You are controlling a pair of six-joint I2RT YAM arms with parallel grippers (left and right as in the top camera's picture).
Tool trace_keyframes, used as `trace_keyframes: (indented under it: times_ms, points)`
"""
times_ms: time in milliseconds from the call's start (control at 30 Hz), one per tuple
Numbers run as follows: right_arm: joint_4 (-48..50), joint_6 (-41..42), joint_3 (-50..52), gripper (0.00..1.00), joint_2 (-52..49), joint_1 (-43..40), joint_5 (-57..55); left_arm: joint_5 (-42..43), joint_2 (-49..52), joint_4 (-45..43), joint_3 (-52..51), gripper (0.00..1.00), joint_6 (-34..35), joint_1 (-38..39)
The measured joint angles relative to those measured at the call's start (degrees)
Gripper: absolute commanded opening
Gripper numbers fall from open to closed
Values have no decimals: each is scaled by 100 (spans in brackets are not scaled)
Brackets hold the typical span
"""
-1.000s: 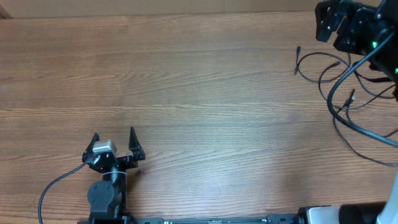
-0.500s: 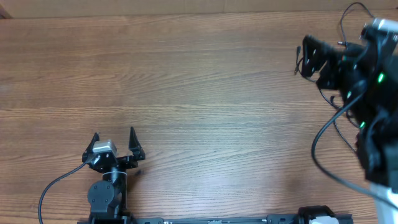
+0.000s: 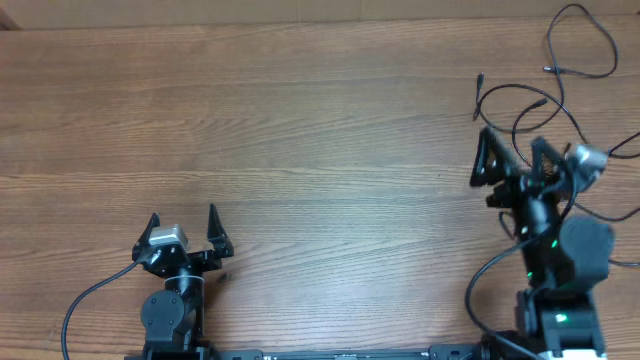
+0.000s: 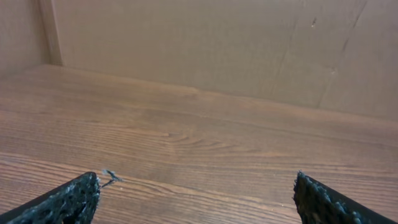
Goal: Untangle cables
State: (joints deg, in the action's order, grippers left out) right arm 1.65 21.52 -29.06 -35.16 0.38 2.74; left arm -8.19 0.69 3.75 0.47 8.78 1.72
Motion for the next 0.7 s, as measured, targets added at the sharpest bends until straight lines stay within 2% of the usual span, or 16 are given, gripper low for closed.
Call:
trace_keyframes:
  times_ms: [167, 433, 567, 700]
  points:
    - [789, 361, 1355, 100, 693, -157, 0, 0, 0, 4, 0, 99, 0, 0]
    - [807, 507, 2402, 100, 1746, -417, 0, 0, 0, 0, 0, 100, 0, 0]
    - [570, 527, 2653, 100, 2221, -525, -4, -2, 0, 0, 0, 99, 0, 0]
    - [-372, 529, 2791, 100, 2885, -527, -55, 0, 2, -7, 0, 100, 0, 0]
